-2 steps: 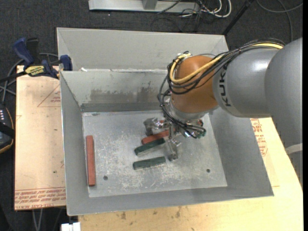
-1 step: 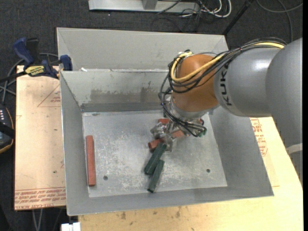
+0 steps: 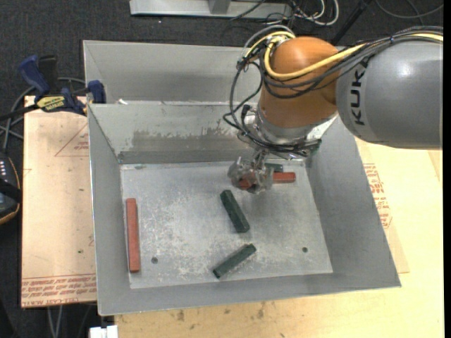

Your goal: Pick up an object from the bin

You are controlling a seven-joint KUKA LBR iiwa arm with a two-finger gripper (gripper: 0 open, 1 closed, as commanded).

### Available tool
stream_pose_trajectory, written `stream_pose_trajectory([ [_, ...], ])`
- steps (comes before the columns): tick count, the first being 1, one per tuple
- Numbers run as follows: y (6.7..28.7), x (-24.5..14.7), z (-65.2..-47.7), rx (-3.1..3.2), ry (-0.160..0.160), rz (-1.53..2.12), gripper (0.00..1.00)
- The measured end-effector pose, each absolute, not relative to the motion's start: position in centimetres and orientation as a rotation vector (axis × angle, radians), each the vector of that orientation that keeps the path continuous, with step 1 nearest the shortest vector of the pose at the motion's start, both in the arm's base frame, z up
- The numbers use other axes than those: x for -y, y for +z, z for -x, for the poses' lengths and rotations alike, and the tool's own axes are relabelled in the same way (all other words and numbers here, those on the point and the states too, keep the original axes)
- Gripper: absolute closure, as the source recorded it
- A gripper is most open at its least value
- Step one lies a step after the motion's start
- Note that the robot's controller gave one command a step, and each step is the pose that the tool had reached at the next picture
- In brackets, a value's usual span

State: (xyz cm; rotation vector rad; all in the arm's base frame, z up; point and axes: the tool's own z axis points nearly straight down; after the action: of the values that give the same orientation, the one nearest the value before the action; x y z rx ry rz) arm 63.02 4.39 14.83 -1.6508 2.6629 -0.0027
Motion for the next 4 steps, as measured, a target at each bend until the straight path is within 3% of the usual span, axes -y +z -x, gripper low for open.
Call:
stream_pose_trajectory([
  [1, 14.6, -4.4, -62.9, -2.667, 0.002, 1.652, 0.0],
  [2, 8.0, -2.8, -64.7, -2.95, 0.004, 1.085, 0.0],
  [3, 6.9, -5.2, -61.9, -2.925, 0.005, 1.148, 0.0],
  [4, 7.1, -5.1, -62.1, -2.922, 0.002, 1.142, 1.0],
])
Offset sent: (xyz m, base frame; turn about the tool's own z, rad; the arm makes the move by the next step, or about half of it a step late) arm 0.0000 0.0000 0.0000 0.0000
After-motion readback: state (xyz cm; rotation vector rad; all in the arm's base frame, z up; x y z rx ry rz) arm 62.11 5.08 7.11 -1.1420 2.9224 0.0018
